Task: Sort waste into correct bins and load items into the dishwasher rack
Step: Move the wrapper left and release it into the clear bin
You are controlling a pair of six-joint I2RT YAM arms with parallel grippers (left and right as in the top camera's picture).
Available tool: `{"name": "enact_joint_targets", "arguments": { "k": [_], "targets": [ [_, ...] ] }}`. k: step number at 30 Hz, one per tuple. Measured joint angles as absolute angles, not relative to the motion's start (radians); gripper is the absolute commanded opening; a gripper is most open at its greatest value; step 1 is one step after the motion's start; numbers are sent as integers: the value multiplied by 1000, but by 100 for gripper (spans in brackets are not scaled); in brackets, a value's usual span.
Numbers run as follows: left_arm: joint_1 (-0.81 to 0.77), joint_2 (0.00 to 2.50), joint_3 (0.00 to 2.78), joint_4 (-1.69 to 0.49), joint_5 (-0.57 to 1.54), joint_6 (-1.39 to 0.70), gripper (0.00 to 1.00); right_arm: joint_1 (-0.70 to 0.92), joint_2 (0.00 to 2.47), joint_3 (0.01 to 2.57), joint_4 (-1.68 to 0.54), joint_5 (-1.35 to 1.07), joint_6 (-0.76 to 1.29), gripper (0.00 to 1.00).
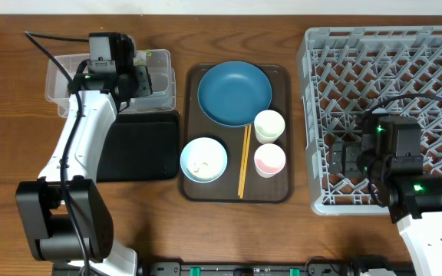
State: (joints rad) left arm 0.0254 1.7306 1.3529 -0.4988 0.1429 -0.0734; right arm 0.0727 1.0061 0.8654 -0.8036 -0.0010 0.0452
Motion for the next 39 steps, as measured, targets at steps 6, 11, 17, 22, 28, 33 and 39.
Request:
{"name": "enact_joint_targets", "arguments": {
  "k": [6, 11, 17, 22, 28, 33, 39],
  "targets": [
    [25, 1731, 1353, -515, 143, -71, 58, 73, 1006, 865, -804, -1, 45, 99],
    [25, 1731, 1353, -516, 142, -73, 60, 73, 1006, 865, -804, -1, 45, 99],
    [25, 1731, 1353, -516, 142, -73, 60, 73, 1006, 865, -804, -1, 45, 99],
    [25, 1731, 1353, -516, 142, -73, 65, 73, 1006, 865, -804, -1, 45, 99],
    [25, 1731, 1353, -519, 144, -73, 73, 73, 1006, 865, -804, -1, 45, 99],
    [23, 1727, 1353, -528, 152, -70, 84, 73, 1006, 865, -804, -1, 45, 99],
    [-14, 1657, 1353, -627, 158, -105, 87, 73, 1006, 865, -804, -1, 45, 99]
  ]
}}
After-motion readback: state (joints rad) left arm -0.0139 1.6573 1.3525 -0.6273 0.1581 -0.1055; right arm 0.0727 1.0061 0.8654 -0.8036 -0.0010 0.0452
